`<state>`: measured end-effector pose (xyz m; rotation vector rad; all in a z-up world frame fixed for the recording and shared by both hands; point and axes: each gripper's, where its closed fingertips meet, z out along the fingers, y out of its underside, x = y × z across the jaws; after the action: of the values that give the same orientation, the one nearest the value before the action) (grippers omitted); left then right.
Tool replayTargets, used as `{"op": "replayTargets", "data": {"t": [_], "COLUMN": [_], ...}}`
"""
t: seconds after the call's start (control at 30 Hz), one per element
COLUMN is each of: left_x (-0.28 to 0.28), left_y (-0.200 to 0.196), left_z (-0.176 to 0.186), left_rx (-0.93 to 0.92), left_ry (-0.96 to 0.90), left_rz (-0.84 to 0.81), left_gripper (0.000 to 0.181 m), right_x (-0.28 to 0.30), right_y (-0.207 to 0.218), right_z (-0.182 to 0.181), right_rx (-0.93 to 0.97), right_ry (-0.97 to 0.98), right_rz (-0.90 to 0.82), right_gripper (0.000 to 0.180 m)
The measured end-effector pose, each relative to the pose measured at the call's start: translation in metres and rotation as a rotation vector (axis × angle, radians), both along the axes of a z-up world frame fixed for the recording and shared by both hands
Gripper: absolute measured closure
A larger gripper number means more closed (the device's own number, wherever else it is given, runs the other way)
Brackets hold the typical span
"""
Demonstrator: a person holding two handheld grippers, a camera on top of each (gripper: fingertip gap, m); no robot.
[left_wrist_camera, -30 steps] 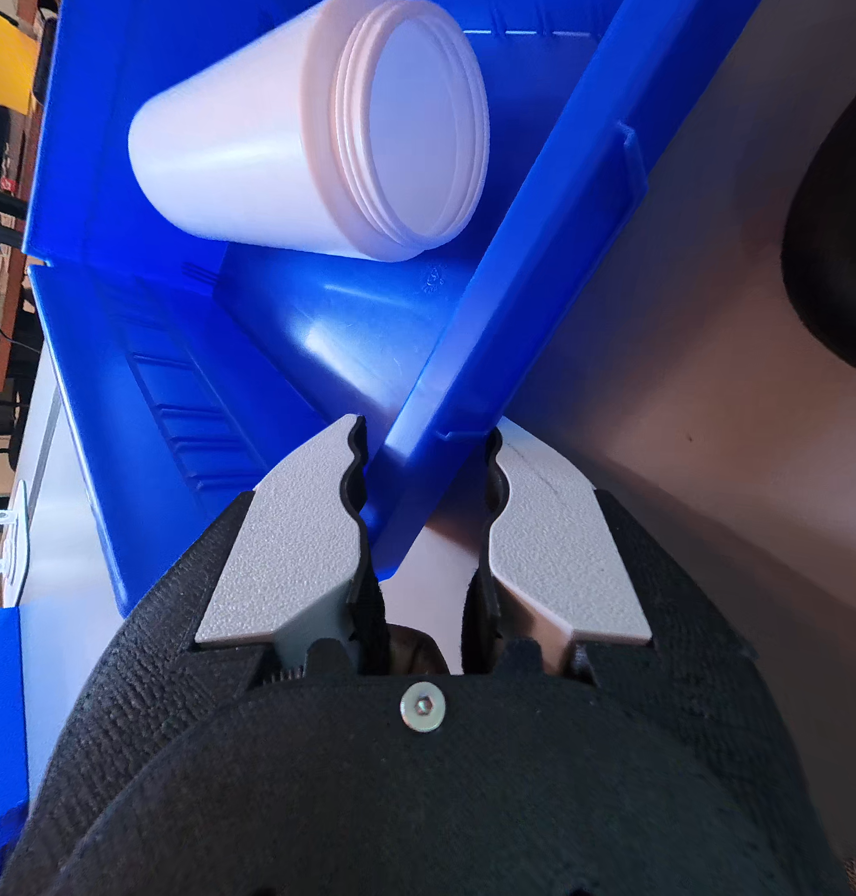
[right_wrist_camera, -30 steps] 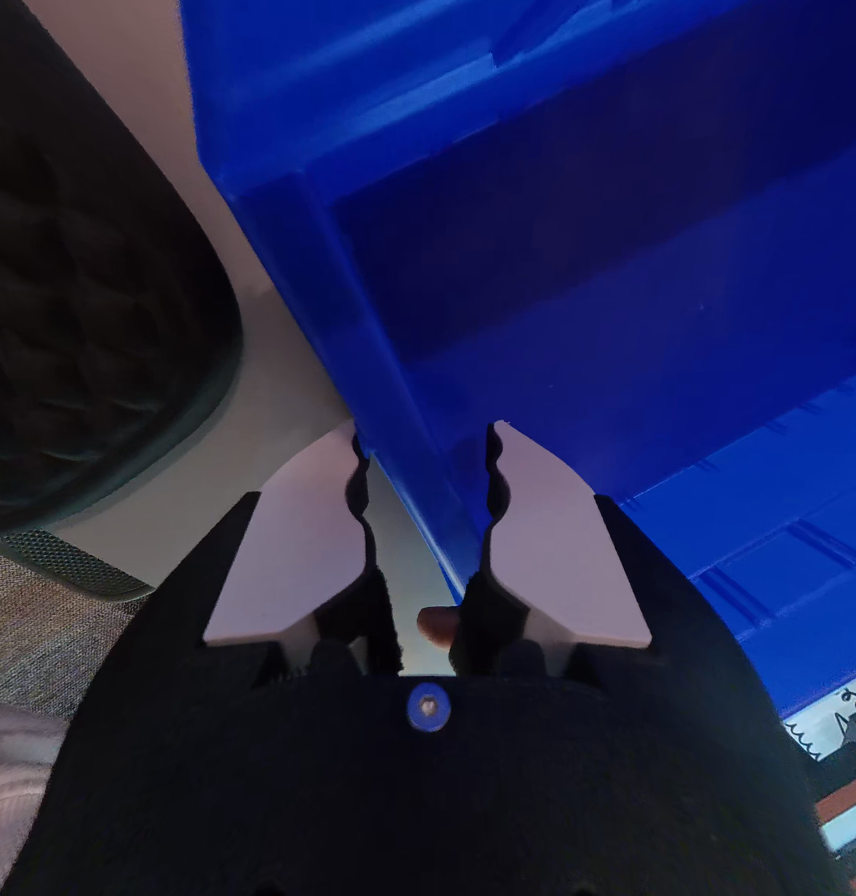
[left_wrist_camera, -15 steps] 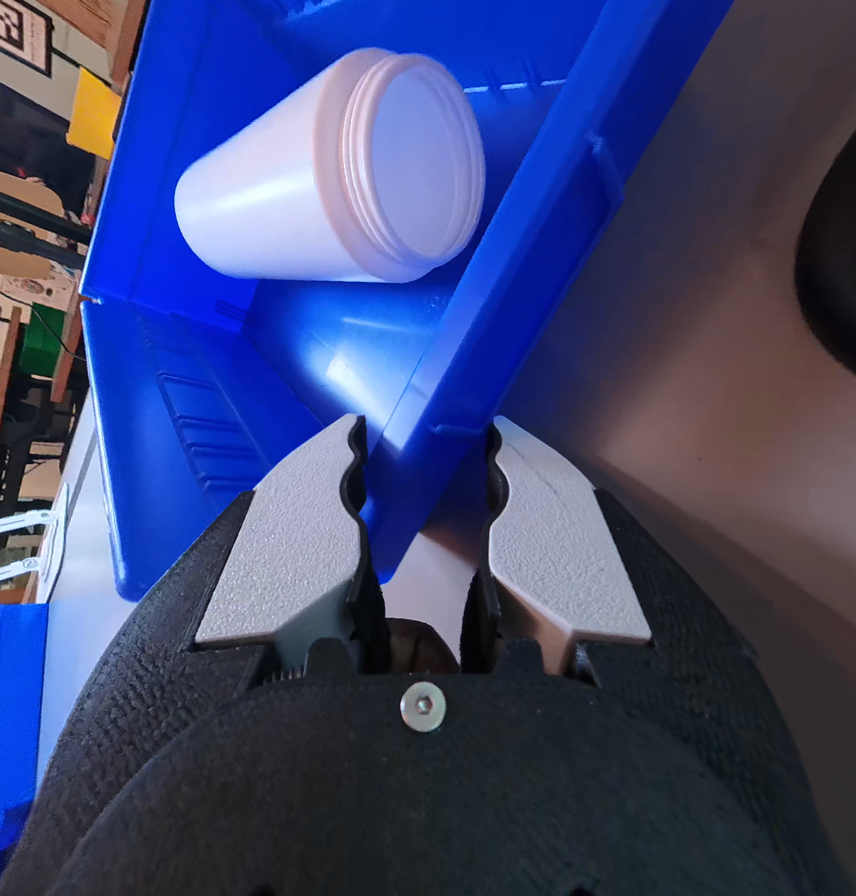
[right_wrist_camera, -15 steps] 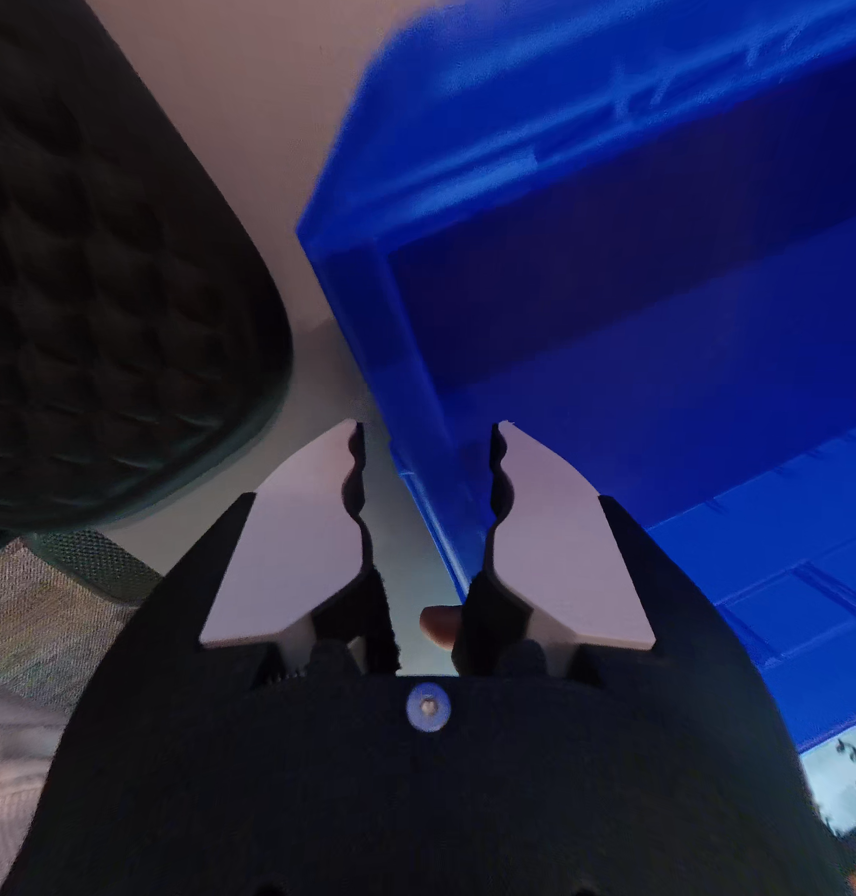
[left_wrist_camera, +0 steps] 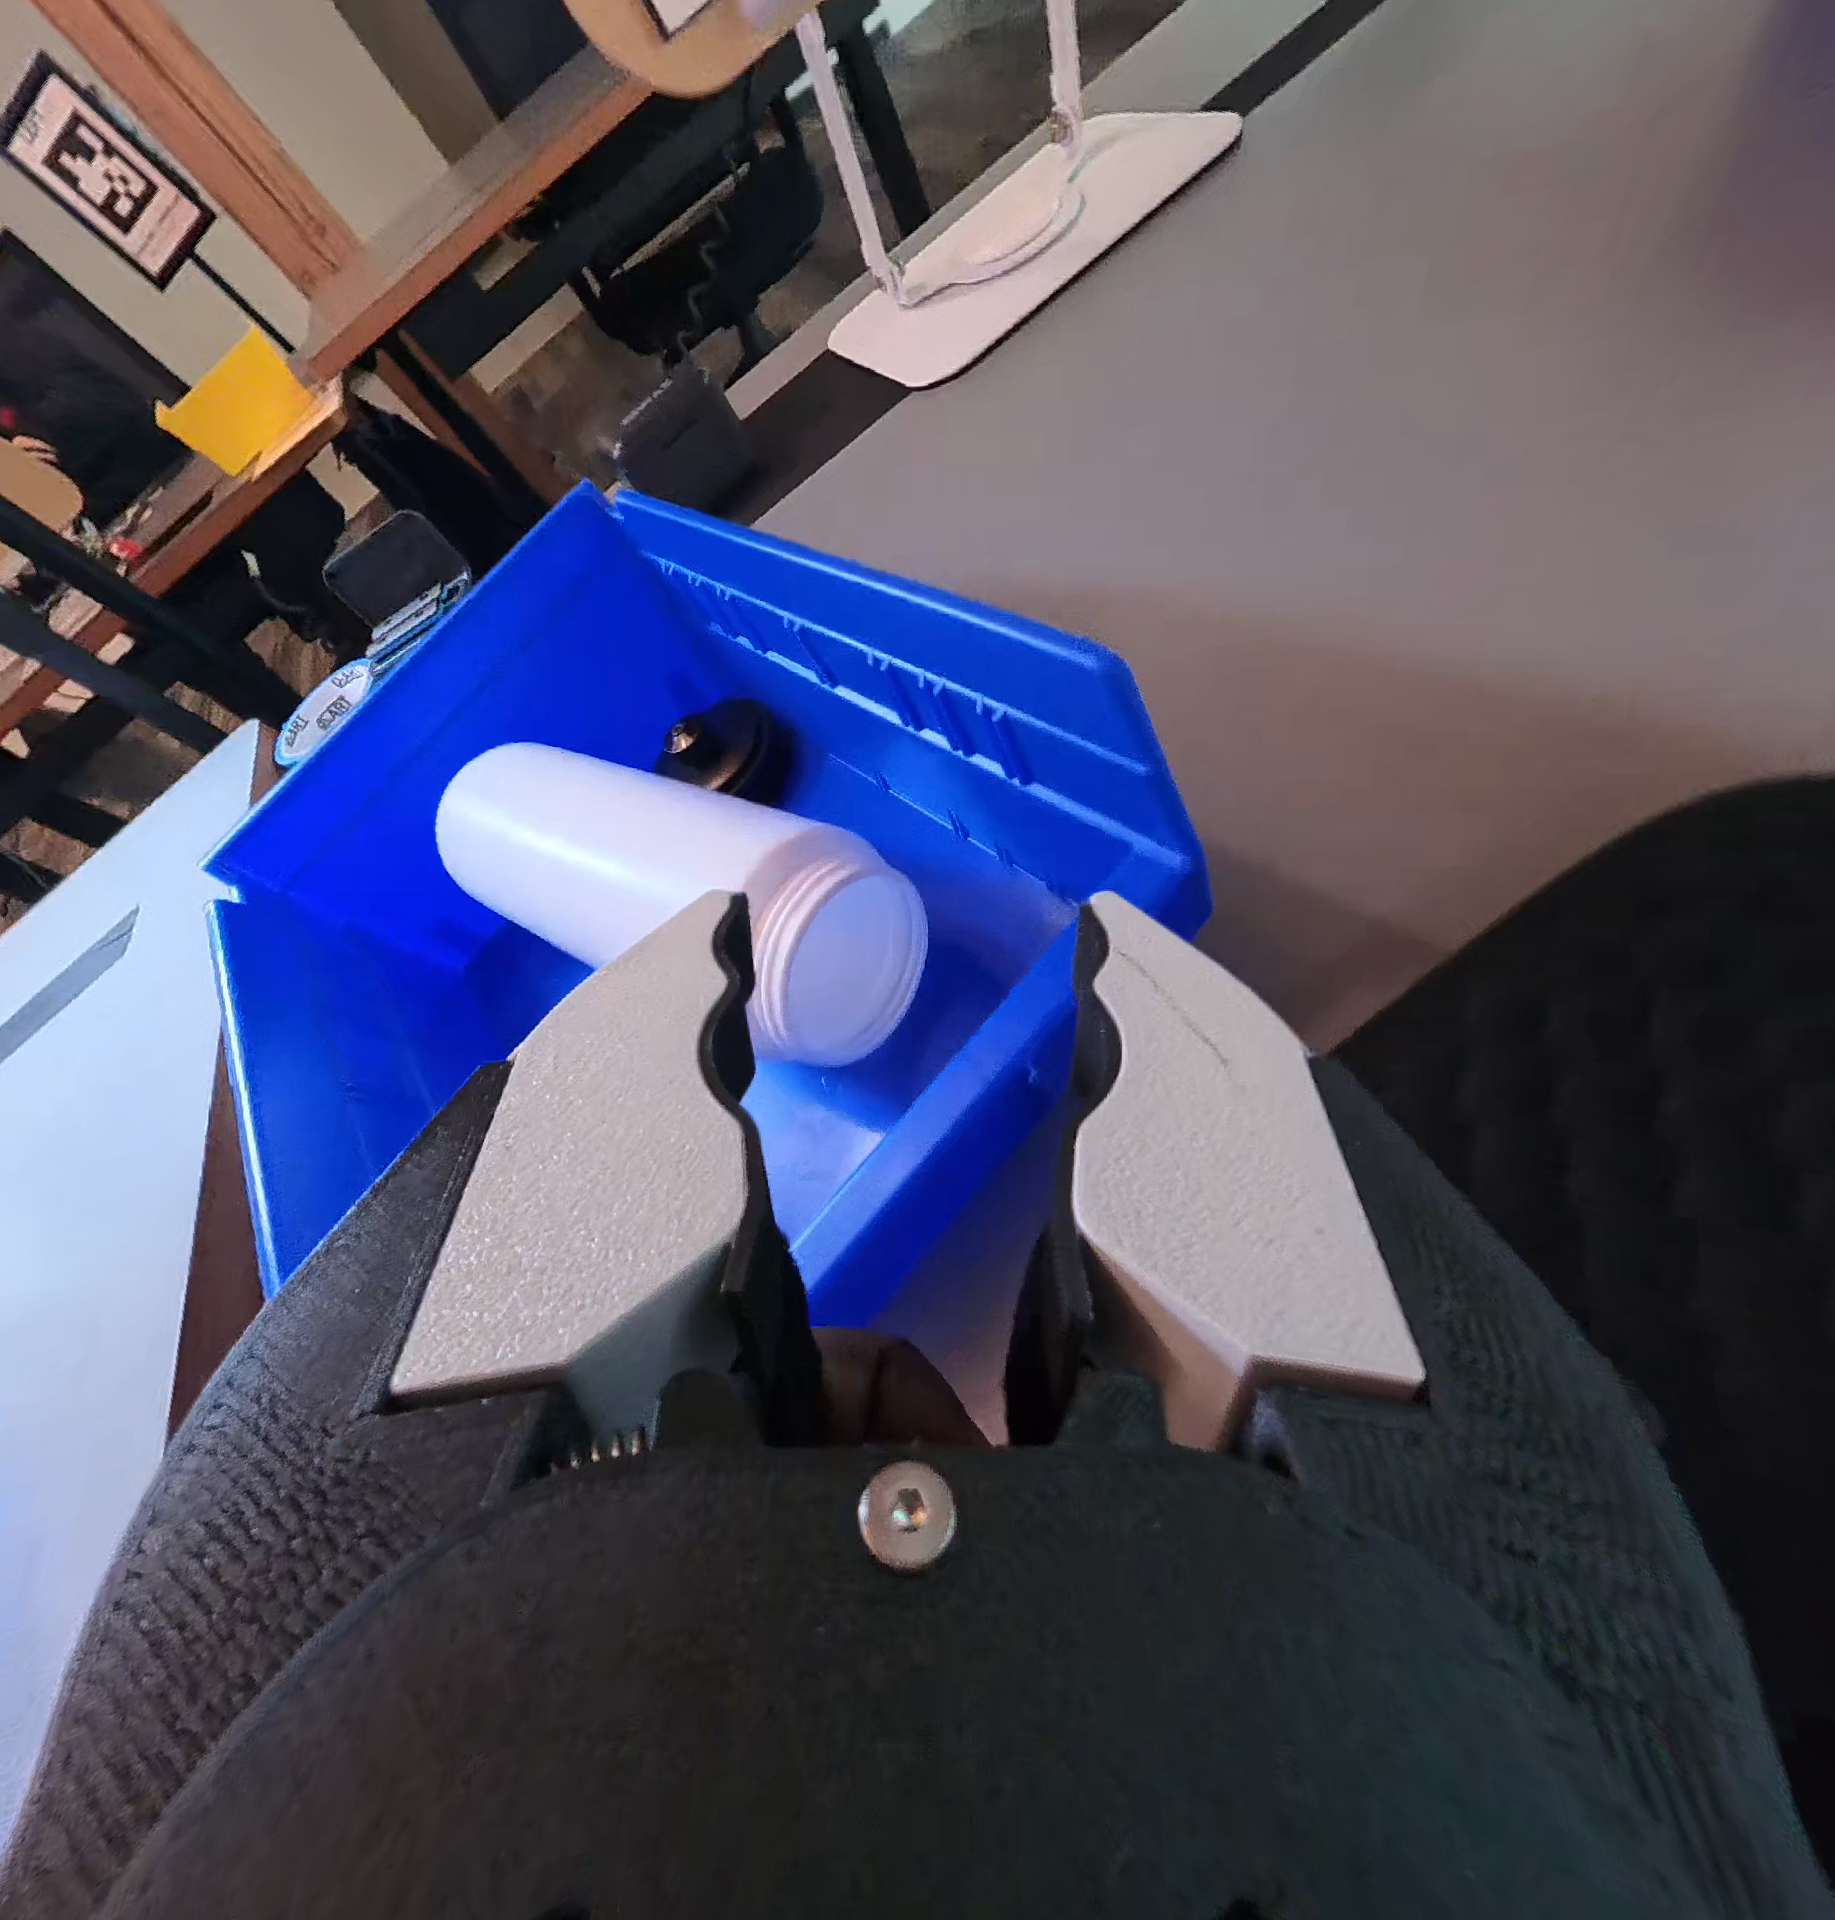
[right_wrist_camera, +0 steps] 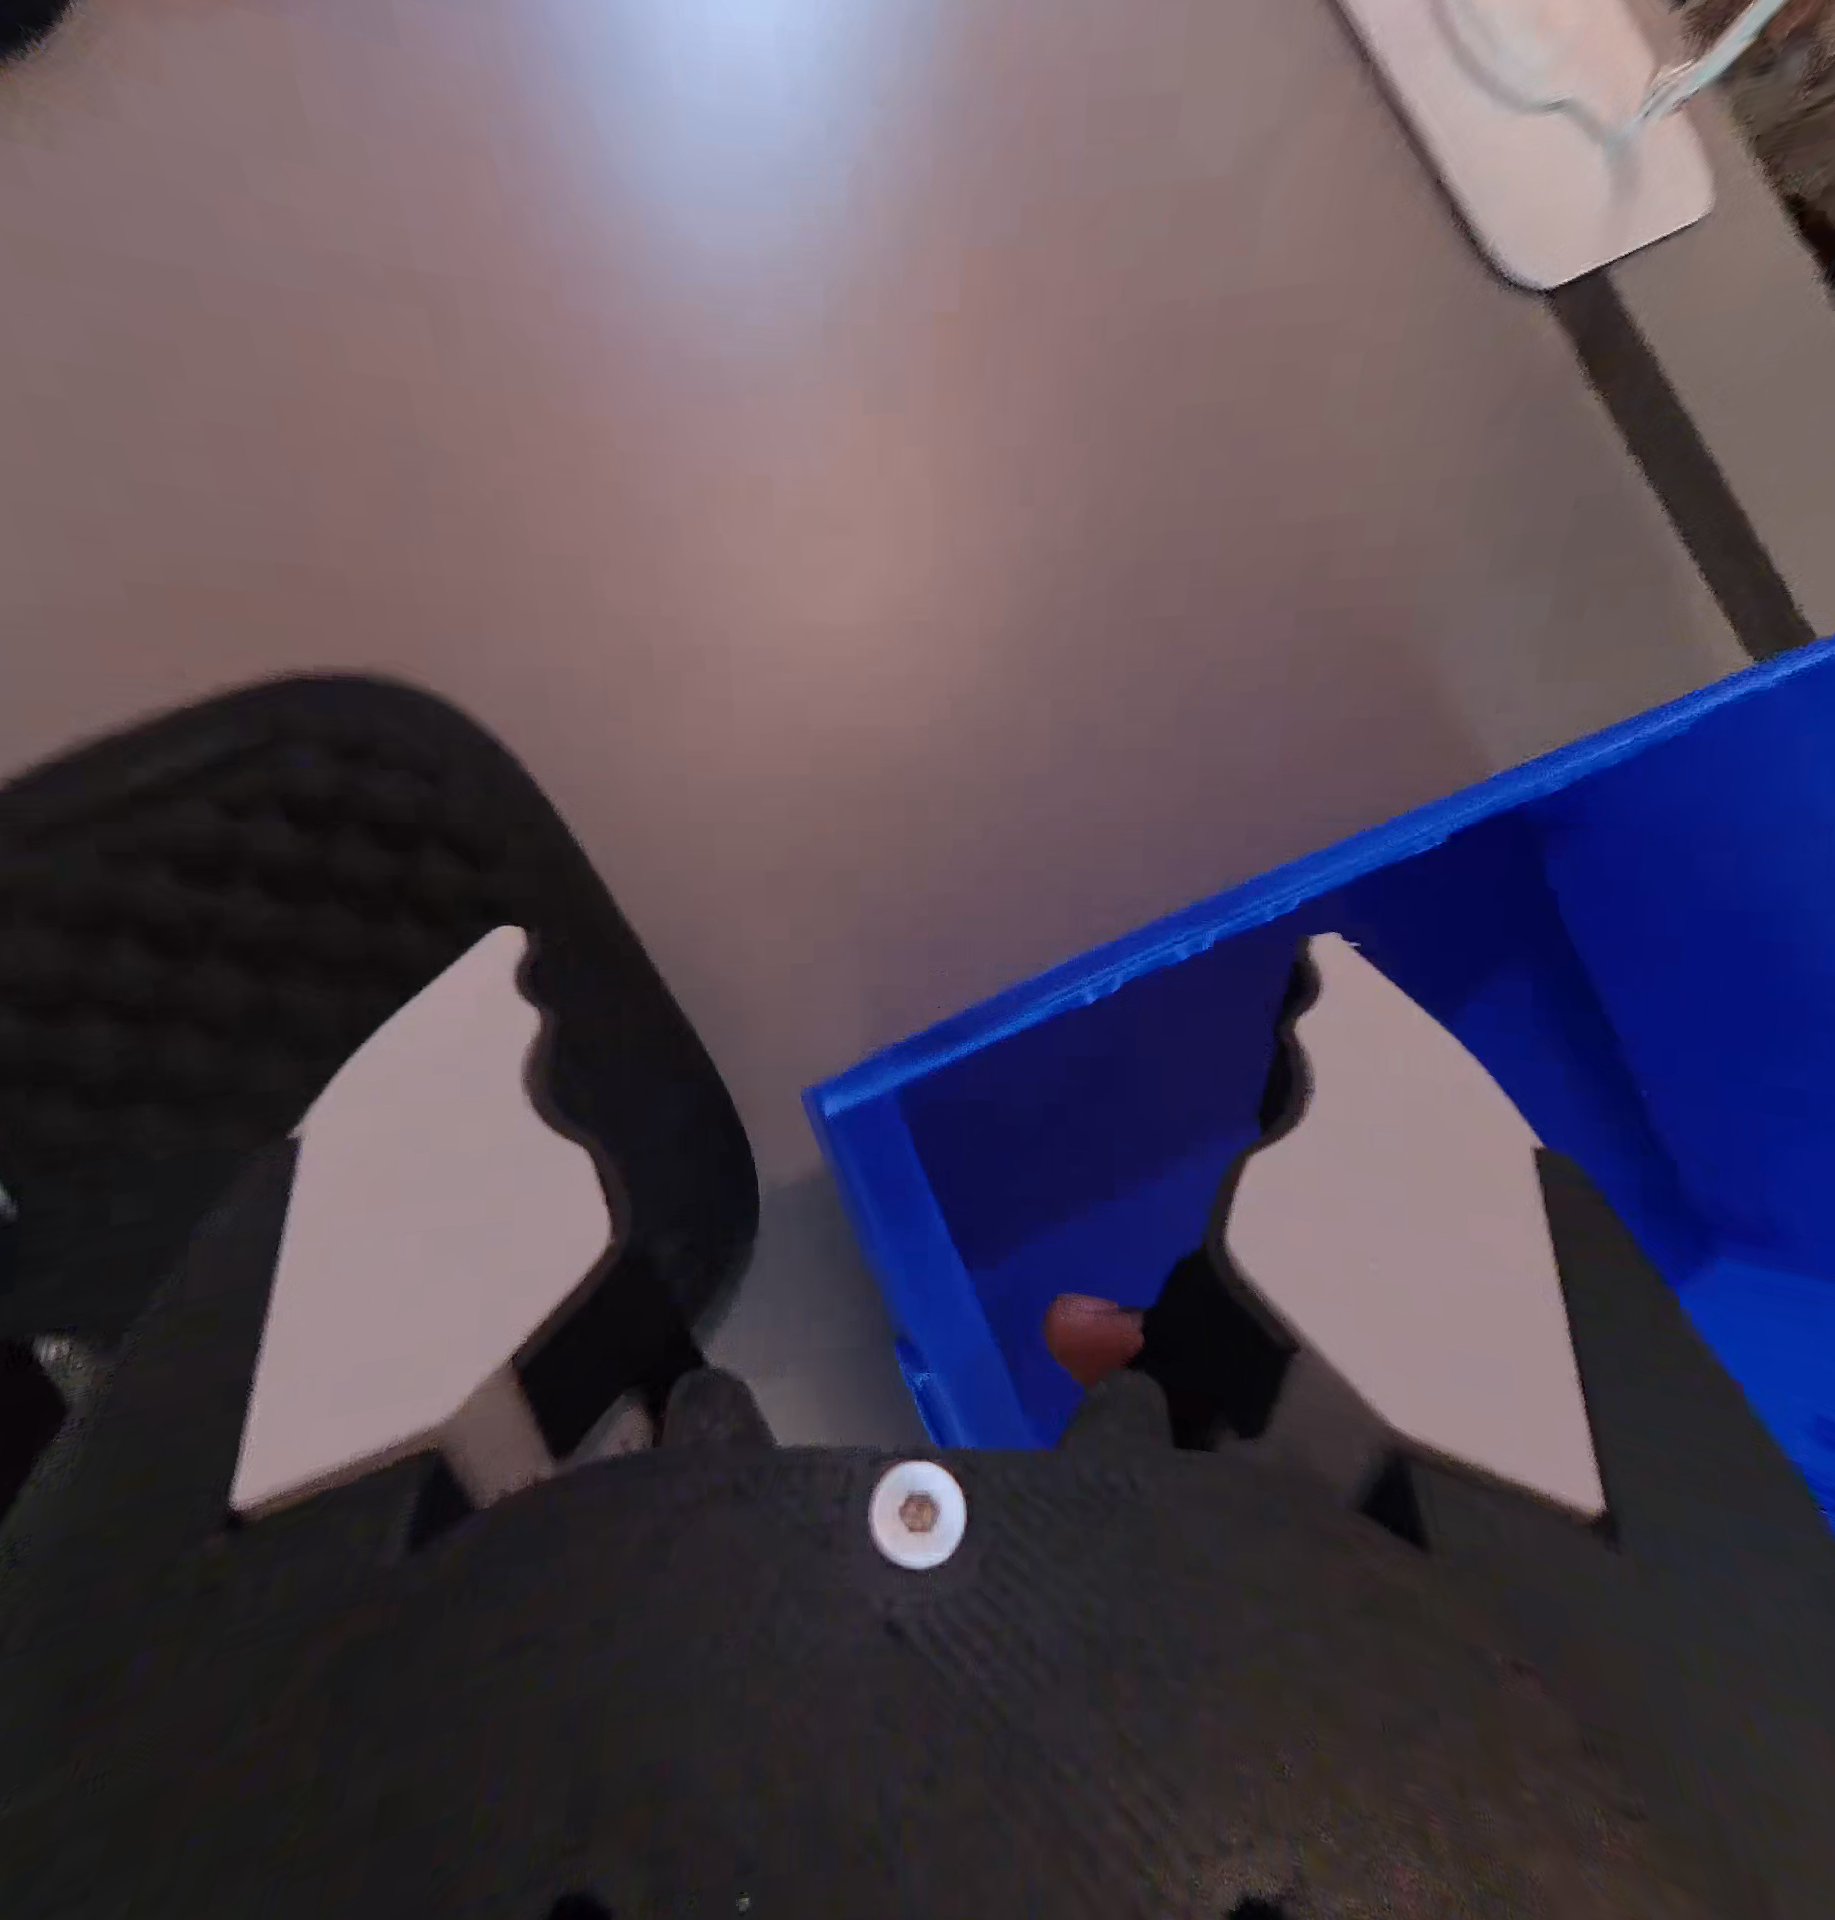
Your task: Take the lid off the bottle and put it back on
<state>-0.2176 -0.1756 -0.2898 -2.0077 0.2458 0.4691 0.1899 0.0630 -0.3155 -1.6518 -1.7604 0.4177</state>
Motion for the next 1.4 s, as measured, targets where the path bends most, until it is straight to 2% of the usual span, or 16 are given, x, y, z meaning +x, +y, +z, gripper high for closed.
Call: {"op": "replayTargets", "data": {"t": [0.1,0.2,0.47,0.63,0.77,0.83,0.9,1.0,1.1,1.27,1.4], "left_x": [-0.003,-0.016,-0.035,-0.055,-0.069,-0.073,-0.077,-0.090,-0.096,-0.093,-0.071], "left_y": [0.009,0.011,0.019,0.026,0.032,0.036,0.040,0.039,0.033,0.021,0.010], "left_z": [-0.001,-0.009,-0.015,-0.027,-0.030,-0.030,-0.027,-0.003,0.032,0.090,0.142], "left_rx": [-0.004,-0.028,-0.001,-0.099,-0.196,-0.219,-0.218,-0.121,0.027,0.201,0.326], "left_ry": [-0.007,0.007,0.004,0.249,0.478,0.556,0.608,0.664,0.611,0.451,0.360], "left_rz": [0.035,0.095,0.172,0.184,0.186,0.197,0.216,0.328,0.388,0.382,0.303], "left_gripper": [0.121,0.121,0.123,0.128,0.133,0.143,0.162,0.176,0.177,0.178,0.178], "right_x": [0.002,0.006,-0.050,-0.078,-0.079,-0.077,-0.074,-0.069,-0.062,-0.057,-0.066], "right_y": [0.014,0.022,-0.006,-0.026,-0.031,-0.031,-0.030,-0.028,-0.026,-0.025,-0.028], "right_z": [0.012,0.018,0.013,0.011,0.010,0.011,0.011,0.007,0.003,0.002,0.013], "right_rx": [0.003,-0.041,-0.034,-0.034,-0.026,-0.024,-0.019,-0.007,0.008,0.031,0.120], "right_ry": [0.058,0.092,0.052,0.046,0.042,0.050,0.056,0.051,0.035,0.059,0.163], "right_rz": [-0.106,-0.160,0.041,0.152,0.174,0.175,0.173,0.167,0.162,0.156,0.214], "right_gripper": [0.046,0.057,0.059,0.058,0.058,0.058,0.059,0.060,0.060,0.060,0.055]}}
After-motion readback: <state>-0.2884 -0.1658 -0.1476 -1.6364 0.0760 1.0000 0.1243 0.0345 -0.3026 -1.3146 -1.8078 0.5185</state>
